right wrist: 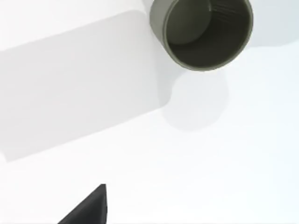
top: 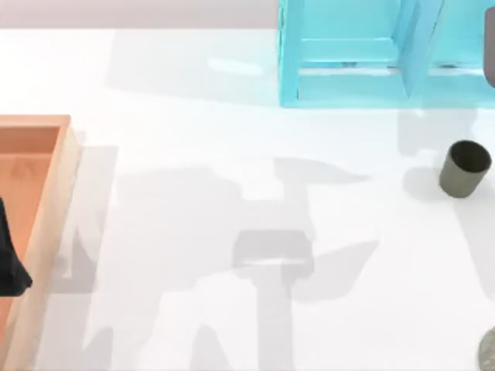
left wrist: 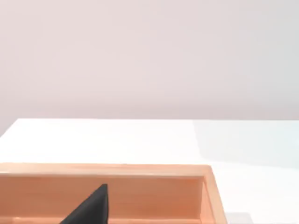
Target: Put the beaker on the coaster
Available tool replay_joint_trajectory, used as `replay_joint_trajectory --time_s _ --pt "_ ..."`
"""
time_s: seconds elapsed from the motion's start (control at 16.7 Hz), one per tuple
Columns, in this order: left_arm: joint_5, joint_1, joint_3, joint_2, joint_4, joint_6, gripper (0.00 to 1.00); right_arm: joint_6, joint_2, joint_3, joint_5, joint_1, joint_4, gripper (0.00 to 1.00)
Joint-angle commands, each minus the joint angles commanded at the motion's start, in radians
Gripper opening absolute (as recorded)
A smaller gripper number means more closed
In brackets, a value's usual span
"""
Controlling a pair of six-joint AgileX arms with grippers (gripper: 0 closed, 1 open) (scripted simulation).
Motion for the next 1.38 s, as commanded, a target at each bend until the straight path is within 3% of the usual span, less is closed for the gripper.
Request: replay_joint_trajectory --time_s 0.36,0.84,1.38 --pt "0.0 0.0 0.0 0.0 0.0 0.0 1.0 -0.162 0.206 0.113 -0.067 0.01 -0.073 1.0" --pt "0.0 0.0 0.0 0.0 0.0 0.0 1.0 -0.179 0.224 0.118 -0.074 0.009 -0.079 1.0" --pt "0.0 0.0 0.0 0.0 0.0 0.0 1.0 -0.175 0.284 -0.154 -0.075 0.017 0.257 1.0"
